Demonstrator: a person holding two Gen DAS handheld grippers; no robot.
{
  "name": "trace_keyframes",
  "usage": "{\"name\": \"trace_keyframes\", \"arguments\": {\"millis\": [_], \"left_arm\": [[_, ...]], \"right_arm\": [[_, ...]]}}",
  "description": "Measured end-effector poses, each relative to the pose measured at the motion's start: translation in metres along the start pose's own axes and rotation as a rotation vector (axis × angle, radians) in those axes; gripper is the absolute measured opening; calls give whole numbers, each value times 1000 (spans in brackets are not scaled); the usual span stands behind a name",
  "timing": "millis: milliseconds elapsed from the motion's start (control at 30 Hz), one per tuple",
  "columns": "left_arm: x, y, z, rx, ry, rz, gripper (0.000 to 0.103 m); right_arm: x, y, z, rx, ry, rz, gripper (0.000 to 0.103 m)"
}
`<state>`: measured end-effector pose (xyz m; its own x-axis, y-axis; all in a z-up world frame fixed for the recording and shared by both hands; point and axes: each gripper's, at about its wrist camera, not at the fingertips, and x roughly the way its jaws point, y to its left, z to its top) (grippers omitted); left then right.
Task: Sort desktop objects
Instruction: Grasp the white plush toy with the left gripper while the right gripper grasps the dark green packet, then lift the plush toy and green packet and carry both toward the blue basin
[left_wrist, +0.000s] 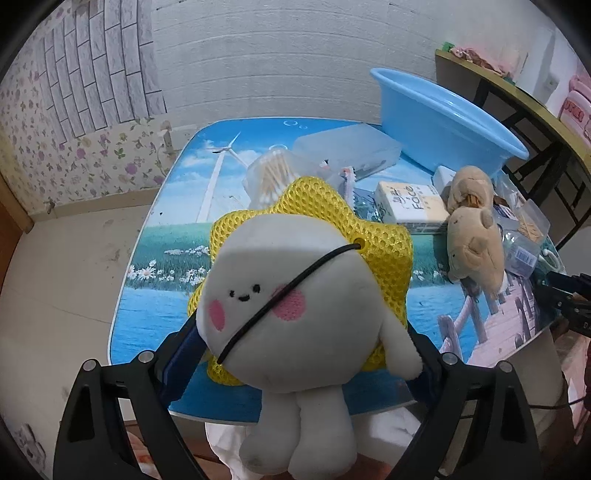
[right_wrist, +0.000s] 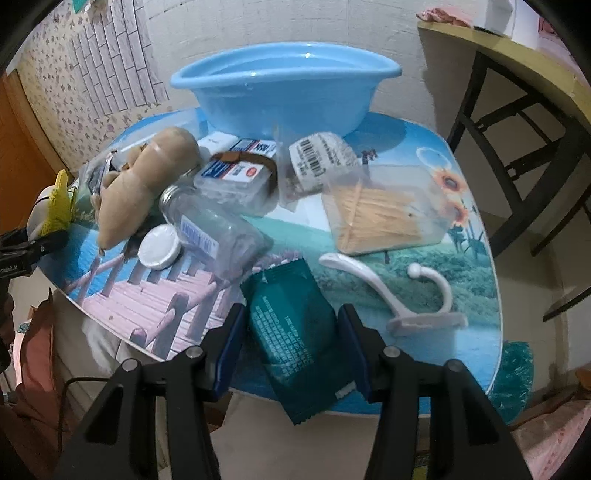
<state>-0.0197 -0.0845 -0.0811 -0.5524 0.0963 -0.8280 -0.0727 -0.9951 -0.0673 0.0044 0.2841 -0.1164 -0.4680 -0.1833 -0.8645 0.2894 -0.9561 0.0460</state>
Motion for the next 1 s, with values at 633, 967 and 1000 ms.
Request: {"name": "trace_keyframes", "arguments": {"millis": [633, 967, 1000], "left_arm": [[11, -4, -1, 45, -16, 20, 99], [13, -9, -3, 73, -42, 52, 101], [12, -8, -3, 69, -46, 53, 94]], "right_arm": [[-18, 2, -9, -167, -34, 34, 76], [-2, -8, -11, -148, -47, 59, 76], [-2, -7, -11, -152, -52, 62, 73]]}}
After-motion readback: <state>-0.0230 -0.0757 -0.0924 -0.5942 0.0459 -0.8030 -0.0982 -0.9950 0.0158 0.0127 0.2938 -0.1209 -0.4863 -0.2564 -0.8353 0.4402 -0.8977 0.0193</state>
